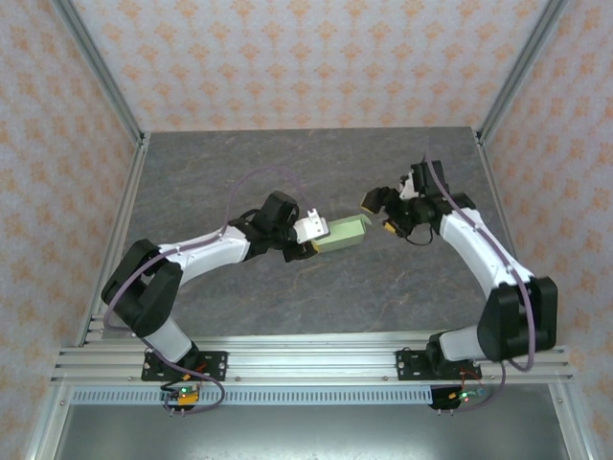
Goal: Fold the paper box
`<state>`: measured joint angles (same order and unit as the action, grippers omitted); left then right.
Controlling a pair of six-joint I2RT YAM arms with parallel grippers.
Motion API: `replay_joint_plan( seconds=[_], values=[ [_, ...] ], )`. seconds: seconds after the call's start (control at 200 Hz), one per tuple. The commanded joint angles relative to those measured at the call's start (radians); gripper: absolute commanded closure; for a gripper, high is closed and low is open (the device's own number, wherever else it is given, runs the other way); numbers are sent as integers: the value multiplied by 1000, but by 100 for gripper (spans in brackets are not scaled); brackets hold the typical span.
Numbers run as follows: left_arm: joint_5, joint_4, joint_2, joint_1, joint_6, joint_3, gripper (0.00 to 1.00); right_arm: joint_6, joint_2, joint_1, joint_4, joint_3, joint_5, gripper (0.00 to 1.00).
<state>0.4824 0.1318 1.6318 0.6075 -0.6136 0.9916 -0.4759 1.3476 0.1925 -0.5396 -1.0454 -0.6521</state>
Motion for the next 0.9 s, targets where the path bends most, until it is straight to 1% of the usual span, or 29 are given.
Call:
replay_joint_plan(
  seconds=[0.0, 0.11, 0.22, 0.27, 0.34, 0.445, 0.496, 0.561, 0.606, 0.656, 0.896],
  values=[
    [61, 159, 36, -10, -71, 55, 65, 275, -59, -1, 102, 83, 105, 25],
    [82, 236, 65, -23, -106, 111, 64, 440, -74, 37, 125, 94, 95, 32],
    [99, 265, 91, -39, -121, 142, 63, 497, -16, 77, 93, 61, 103, 47],
    [114, 265, 101, -47, -121, 151, 62, 509, 21, 93, 62, 33, 106, 52],
    [125, 270, 110, -52, -123, 163, 61, 510, 56, 111, 56, 22, 117, 52],
    [128, 279, 121, -55, -130, 180, 58, 493, 68, 120, 77, 25, 138, 52],
    [134, 289, 127, -57, -135, 191, 57, 487, 70, 122, 87, 27, 135, 54],
    [143, 299, 131, -56, -141, 203, 56, 476, 72, 125, 106, 28, 133, 61],
    [145, 296, 131, -57, -143, 203, 56, 474, 80, 125, 108, 21, 121, 70],
    [144, 300, 133, -57, -144, 210, 56, 463, 91, 130, 90, 0, 115, 74],
    [124, 332, 148, -56, -144, 238, 56, 446, 117, 166, 18, -52, 166, 74]
  ],
)
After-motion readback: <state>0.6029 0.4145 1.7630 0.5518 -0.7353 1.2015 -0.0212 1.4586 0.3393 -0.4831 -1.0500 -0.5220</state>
